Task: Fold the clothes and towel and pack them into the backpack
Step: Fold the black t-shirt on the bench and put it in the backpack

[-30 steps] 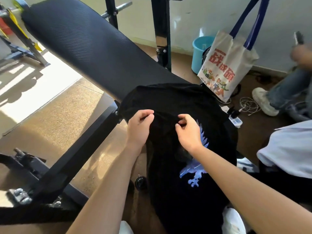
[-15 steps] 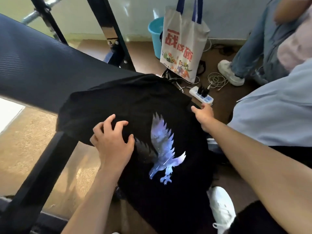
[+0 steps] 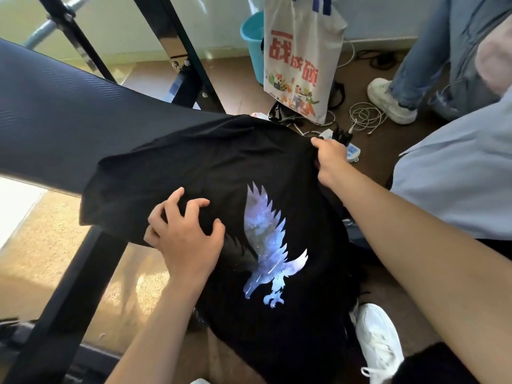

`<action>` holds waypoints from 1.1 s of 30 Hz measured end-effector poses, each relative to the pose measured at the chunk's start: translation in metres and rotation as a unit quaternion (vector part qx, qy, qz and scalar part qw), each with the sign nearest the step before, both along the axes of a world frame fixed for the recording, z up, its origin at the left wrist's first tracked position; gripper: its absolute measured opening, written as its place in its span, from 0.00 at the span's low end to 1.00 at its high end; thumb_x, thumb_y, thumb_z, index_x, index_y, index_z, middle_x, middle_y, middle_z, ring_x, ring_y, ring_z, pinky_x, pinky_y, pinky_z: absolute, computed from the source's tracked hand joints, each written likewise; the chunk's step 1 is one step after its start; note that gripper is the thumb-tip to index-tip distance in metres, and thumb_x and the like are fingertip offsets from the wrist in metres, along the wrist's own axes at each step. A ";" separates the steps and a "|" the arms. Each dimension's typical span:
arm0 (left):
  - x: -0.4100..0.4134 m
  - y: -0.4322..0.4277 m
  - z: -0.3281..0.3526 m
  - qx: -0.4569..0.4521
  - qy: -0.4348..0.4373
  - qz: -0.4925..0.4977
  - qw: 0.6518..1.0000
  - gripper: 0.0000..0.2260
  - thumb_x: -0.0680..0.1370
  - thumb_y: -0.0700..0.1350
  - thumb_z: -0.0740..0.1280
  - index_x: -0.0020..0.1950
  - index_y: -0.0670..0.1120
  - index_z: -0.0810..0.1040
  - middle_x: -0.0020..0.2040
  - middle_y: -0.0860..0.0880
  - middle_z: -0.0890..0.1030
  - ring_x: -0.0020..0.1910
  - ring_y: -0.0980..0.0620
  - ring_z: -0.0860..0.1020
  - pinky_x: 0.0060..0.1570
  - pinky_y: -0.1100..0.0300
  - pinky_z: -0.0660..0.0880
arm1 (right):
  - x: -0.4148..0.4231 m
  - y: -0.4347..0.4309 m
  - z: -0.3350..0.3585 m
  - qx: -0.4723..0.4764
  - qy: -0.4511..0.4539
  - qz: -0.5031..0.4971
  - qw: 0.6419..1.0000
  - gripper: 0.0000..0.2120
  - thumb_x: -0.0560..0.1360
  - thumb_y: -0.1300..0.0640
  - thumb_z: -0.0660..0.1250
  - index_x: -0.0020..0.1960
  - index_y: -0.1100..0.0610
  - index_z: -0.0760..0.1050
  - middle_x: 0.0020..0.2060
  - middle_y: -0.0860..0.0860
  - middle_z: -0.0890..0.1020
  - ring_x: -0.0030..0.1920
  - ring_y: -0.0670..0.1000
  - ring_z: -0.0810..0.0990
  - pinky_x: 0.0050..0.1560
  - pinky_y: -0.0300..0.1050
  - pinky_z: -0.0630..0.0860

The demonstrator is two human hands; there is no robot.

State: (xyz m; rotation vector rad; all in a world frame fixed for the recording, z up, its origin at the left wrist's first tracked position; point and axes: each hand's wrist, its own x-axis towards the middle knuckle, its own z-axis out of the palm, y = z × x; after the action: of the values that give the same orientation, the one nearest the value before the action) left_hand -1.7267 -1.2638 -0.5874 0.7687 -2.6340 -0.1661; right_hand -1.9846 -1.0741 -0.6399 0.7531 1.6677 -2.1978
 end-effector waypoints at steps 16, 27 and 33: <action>0.003 -0.008 -0.001 0.006 -0.006 -0.024 1.000 0.16 0.70 0.52 0.76 0.56 0.56 0.81 0.72 0.52 0.71 0.69 0.43 0.64 0.61 0.43 0.63 | 0.075 -0.020 0.056 0.249 0.502 0.316 0.765 0.14 0.70 0.70 0.69 0.48 0.55 0.86 0.47 0.47 0.87 0.52 0.44 0.84 0.61 0.43 0.78; 0.004 -0.005 0.003 0.041 0.008 -0.022 0.999 0.15 0.70 0.52 0.76 0.55 0.55 0.82 0.71 0.52 0.73 0.70 0.43 0.65 0.63 0.41 0.64 | 0.076 0.014 0.044 0.342 0.312 0.288 0.838 0.10 0.70 0.55 0.78 0.49 0.55 0.81 0.45 0.50 0.83 0.45 0.49 0.81 0.48 0.42 0.77; -0.015 0.009 0.013 0.082 0.107 -0.063 0.989 0.09 0.72 0.45 0.75 0.50 0.53 0.83 0.57 0.56 0.81 0.58 0.48 0.72 0.55 0.52 0.66 | 0.084 0.005 0.015 0.400 0.251 0.316 0.823 0.29 0.69 0.55 0.78 0.66 0.55 0.71 0.57 0.52 0.72 0.55 0.50 0.76 0.56 0.46 0.74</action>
State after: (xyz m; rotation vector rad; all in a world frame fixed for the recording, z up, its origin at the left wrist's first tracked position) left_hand -1.7421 -1.2548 -0.5748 0.5995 -2.4858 -0.4786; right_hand -1.9002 -1.0689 -0.6252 -0.3029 2.6410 -1.2268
